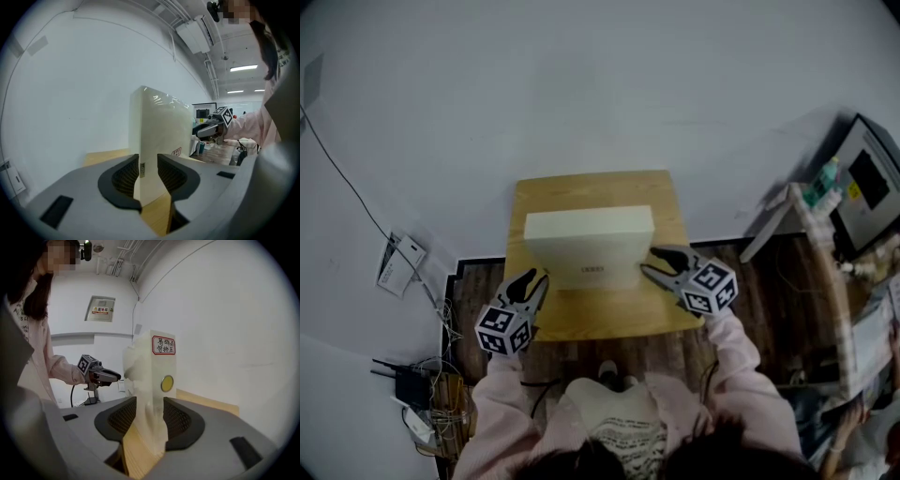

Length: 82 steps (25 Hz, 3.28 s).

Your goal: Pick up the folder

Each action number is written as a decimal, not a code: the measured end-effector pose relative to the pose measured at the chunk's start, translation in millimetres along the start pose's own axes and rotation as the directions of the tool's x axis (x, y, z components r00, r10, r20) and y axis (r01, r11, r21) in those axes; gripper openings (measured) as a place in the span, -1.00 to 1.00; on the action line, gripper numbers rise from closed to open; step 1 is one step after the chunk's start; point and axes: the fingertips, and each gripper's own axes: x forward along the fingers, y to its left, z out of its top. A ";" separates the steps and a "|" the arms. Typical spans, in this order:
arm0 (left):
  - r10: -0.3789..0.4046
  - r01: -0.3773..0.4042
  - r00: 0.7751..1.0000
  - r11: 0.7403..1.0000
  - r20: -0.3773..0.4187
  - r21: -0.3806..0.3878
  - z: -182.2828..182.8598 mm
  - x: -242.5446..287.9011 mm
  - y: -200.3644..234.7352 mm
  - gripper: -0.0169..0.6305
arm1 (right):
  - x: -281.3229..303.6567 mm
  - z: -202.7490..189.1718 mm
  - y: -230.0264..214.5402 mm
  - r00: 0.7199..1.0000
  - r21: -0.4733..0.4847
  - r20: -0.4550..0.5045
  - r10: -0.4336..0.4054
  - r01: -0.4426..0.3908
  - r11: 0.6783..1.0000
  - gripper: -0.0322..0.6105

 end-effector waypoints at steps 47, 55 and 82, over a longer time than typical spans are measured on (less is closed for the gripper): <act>-0.345 0.344 0.931 0.938 -0.118 -0.029 -36.5 70.8 5.3 0.18 | 53.2 -29.1 -10.2 0.961 0.015 -0.156 0.229 -0.229 0.973 0.10; -0.351 0.353 0.928 0.936 -0.124 -0.011 -36.5 72.2 6.5 0.16 | 52.8 -28.2 -11.0 0.958 -0.002 -0.140 0.249 -0.252 0.968 0.08; -0.333 0.332 0.938 0.943 -0.097 -0.027 -13.4 61.8 -0.4 0.14 | 39.0 -0.5 -9.0 0.967 0.025 -0.047 0.250 -0.249 0.968 0.07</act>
